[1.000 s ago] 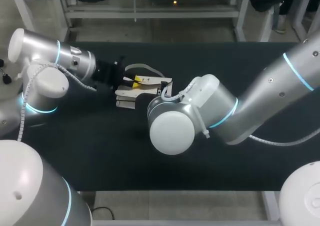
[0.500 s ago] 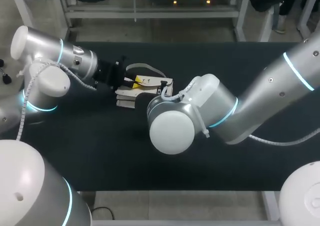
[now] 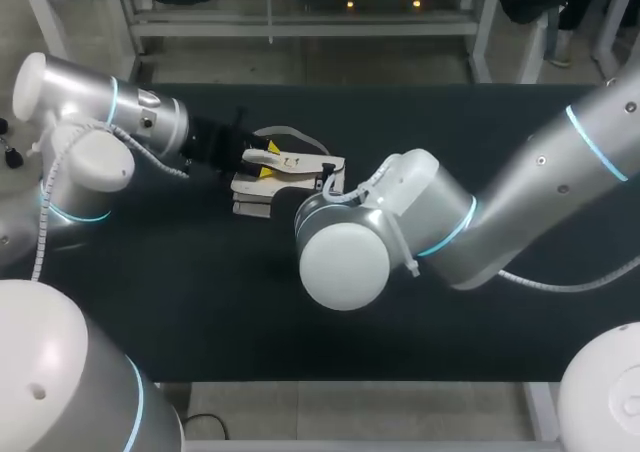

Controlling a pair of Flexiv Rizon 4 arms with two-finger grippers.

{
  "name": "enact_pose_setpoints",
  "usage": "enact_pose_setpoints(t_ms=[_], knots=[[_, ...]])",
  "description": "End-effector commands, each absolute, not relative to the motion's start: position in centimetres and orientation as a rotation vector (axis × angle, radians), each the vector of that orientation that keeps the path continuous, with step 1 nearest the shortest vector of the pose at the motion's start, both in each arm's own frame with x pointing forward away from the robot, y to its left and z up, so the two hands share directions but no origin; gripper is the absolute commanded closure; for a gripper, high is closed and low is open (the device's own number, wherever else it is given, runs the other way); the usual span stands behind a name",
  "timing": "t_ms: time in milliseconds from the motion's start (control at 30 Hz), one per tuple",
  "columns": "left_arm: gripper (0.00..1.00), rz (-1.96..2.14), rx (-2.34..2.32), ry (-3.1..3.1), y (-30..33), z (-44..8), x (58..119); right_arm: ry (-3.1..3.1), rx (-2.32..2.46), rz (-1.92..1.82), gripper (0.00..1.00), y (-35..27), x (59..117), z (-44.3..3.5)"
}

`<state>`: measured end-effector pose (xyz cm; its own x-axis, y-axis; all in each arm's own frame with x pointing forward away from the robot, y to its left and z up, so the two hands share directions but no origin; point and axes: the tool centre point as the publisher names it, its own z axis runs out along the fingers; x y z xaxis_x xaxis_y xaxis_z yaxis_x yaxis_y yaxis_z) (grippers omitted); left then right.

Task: Pick up the bag, open it, inspect its contents, close it, and place it on the opposite side

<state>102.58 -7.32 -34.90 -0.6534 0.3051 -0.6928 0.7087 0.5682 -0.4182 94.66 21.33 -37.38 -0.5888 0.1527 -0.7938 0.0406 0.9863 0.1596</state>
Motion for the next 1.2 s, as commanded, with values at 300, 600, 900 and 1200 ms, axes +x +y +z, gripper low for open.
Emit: enact_pose_setpoints(t_ms=[300, 600, 900, 1200], knots=[[0.00, -1.011, 0.736, 2.235, -6.1, -32.0, 101.8, 2.181, 0.121, 0.182, 0.95, 20.7, 94.3, -37.4], [0.00, -1.006, 0.682, 2.289, -5.5, -29.9, 100.6, 2.222, 0.120, 0.198, 0.00, 20.6, 94.0, -36.9], [0.00, -0.961, 0.601, 2.381, -4.8, -28.6, 99.9, 2.245, 0.095, 0.202, 0.00, 19.9, 93.4, -34.4], [0.00, -0.901, 0.515, 2.507, -3.2, -27.7, 98.4, 2.361, 0.106, 0.209, 0.00, 18.8, 93.9, -32.3]])
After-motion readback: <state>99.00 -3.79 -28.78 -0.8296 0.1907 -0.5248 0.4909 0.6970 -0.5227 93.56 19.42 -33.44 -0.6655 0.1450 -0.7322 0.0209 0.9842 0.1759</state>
